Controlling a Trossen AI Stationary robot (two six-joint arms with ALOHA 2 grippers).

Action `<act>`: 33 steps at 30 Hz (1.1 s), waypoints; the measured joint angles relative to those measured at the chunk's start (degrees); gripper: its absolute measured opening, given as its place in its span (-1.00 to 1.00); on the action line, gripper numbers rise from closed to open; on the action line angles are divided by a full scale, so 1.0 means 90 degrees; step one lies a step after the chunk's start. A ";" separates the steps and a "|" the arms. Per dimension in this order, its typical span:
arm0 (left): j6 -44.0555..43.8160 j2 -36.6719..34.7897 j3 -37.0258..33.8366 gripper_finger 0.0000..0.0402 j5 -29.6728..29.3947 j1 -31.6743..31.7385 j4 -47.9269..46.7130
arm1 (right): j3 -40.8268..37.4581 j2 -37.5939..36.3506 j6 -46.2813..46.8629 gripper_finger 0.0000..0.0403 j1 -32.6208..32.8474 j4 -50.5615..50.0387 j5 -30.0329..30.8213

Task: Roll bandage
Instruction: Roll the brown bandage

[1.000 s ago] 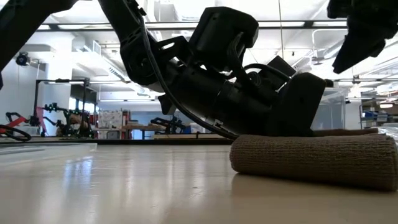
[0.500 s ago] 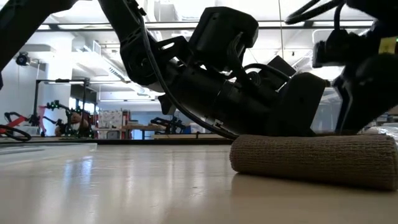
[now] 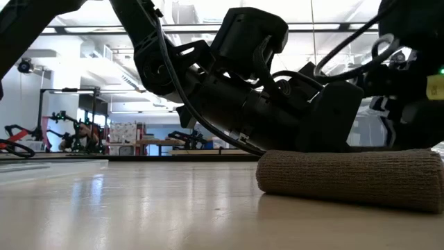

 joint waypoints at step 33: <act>0.0007 0.0000 -0.0015 -0.84 -0.0005 -0.0002 0.0083 | -0.1387 -0.3231 -0.0247 -0.66 -0.0868 0.0797 0.0050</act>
